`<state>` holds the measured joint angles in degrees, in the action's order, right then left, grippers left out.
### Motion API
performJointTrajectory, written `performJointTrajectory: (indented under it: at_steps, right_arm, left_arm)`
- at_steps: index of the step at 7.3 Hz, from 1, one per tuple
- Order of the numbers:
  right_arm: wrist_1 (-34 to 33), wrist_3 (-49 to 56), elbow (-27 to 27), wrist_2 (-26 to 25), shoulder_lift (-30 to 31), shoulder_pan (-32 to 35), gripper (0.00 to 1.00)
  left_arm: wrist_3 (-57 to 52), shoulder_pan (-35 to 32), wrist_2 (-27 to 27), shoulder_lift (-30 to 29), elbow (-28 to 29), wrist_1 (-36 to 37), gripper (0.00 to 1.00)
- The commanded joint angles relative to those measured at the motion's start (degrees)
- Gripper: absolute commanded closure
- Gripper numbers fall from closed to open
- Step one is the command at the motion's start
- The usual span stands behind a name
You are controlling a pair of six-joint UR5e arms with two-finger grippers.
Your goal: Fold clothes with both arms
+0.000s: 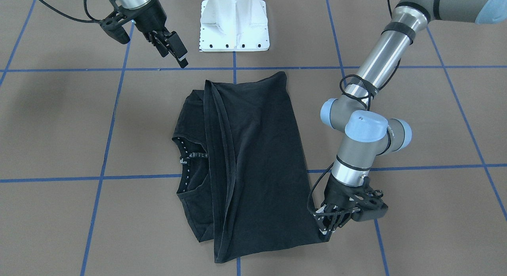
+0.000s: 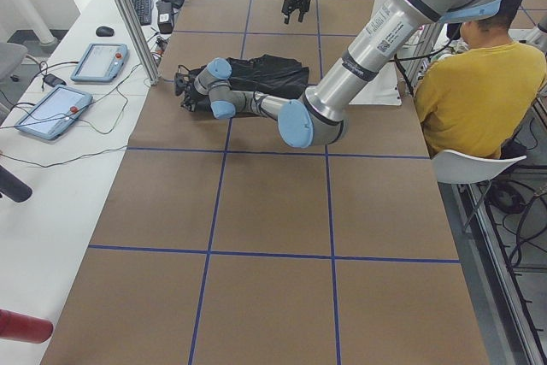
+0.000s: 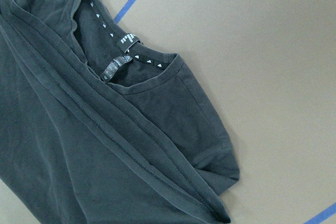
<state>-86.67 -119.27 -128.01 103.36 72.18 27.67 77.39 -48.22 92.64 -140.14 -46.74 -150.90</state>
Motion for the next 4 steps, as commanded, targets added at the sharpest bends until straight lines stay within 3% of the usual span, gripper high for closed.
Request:
performJointTrajectory:
  at_steps: [1,2,3,4]
  right_arm:
    - [0.1,0.09,0.47,-1.39,-0.63,-1.04,0.0]
    - [-0.25,0.01,3.43,-3.14,-4.03,-2.0,0.0]
    - [-0.43,0.53,7.12,-3.16,-6.33,-3.49,0.0]
    - [-0.6,6.36,9.16,-3.25,-7.39,-4.64,0.02]
  left_arm:
    - [-2.15,-0.74,0.17,-3.03,3.85,-1.5,0.21]
    - [-2.15,-0.65,0.09,-2.86,2.28,-1.59,0.0]
    - [-2.33,-0.65,0.09,0.62,-2.78,-1.42,0.0]
    - [-2.59,-0.65,0.26,7.88,-10.93,-1.24,0.0]
